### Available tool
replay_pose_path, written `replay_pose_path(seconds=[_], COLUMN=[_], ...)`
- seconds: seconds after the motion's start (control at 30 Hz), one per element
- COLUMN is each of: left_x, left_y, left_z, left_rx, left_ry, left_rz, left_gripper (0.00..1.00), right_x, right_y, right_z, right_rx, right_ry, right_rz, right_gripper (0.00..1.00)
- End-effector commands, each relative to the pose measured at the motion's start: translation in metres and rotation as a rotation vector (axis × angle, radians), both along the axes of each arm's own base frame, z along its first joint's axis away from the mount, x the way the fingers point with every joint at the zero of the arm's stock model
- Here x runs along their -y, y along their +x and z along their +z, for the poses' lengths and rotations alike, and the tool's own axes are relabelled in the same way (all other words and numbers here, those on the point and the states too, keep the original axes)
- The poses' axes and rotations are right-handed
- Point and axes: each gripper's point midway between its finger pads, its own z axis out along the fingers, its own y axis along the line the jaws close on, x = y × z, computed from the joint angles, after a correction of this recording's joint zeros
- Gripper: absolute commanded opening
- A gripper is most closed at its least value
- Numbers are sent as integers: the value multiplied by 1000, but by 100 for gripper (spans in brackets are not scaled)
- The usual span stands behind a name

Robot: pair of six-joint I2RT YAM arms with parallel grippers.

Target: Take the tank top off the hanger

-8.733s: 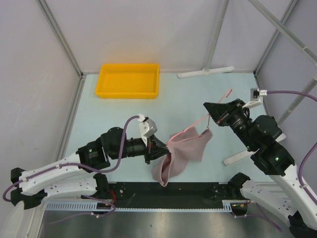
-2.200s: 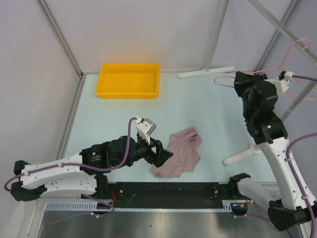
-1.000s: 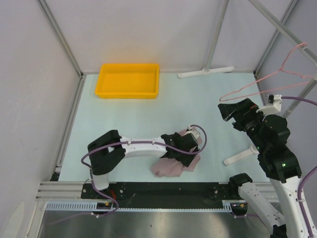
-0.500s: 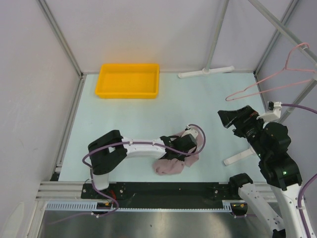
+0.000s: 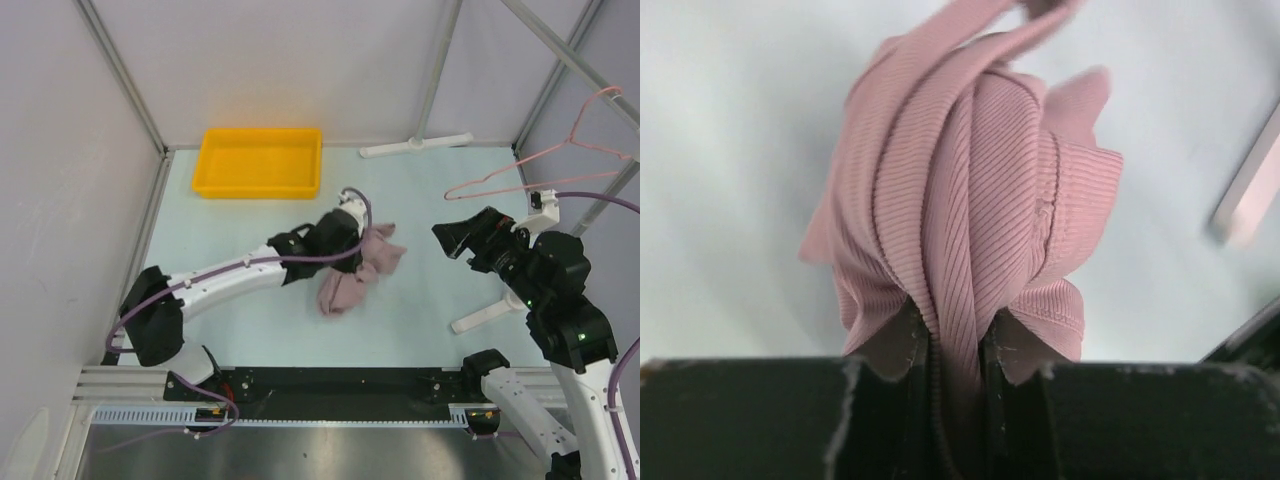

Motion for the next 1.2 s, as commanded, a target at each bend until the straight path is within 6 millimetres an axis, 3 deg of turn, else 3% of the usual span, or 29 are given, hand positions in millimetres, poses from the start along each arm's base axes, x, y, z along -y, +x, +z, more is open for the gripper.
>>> replay_pose_path(seconds=[0.0,0.03,0.1,0.13,0.17,0.2,0.23,0.33,0.37,0.43,0.47,0.5,0.53,0.57,0.6,0.63,0.73,0.8,0.83,0.9,0.93,1.0,1.13,1.17], left_x=[-5,-8,-28,-30,-48,-56,-63,-95,-115,-130,-153,-154,-161,-177,-175,-188,-205,-217,-228,-233,-240,-244,-255,-253], left_y=[60,71,96,106,125,137,146,185,205,229,247,268,281,296,317,330,363,370,371,374,371,370,382,388], left_z=[120,149,173,194,204,214,236,256,253,259,257,238,243,236,206,208,153,129,104,93,76,63,40,23], left_rx=[193,249,317,345,361,385,429,515,524,529,526,476,476,457,382,384,263,167,136,123,106,75,69,25], left_ry=[-195,-224,-227,-260,-261,-260,-280,-293,-293,-368,-382,-414,-443,-450,-472,-497,-536,-613,-608,-696,-693,-744,-823,-856], left_rz=[26,42,94,93,137,148,160,222,269,333,401,434,462,507,530,563,687,821,907,1012,1087,1192,1370,1409], left_gripper=[0,0,0,0,0,0,0,0,0,0,0,0,0,0,0,0,0,0,0,0,0,0,0,0], right_x=[-6,-9,-14,-17,-20,-24,-26,-31,-33,-37,-39,-39,-39,-40,-38,-39,-37,-37,-38,-40,-41,-46,-54,-55], right_y=[-2,-2,2,4,8,11,15,24,27,33,37,40,41,45,48,49,55,60,62,65,65,63,61,61], right_z=[22,24,26,26,19,24,21,12,11,10,8,7,10,8,7,7,8,5,4,1,0,-5,-16,-18], right_rx=[80,78,91,99,94,125,123,132,141,160,153,146,152,143,143,147,154,145,143,132,126,107,82,79], right_ry=[-23,-17,9,21,29,41,43,56,62,77,76,67,56,45,35,27,17,6,0,-6,-6,-2,-5,-6], right_rz=[57,70,87,93,101,117,122,133,138,147,151,149,149,146,133,133,104,97,98,97,100,111,117,116], right_gripper=[100,100,100,100,100,100,100,100,100,100,100,100,100,100,100,100,100,100,100,100,100,100,100,100])
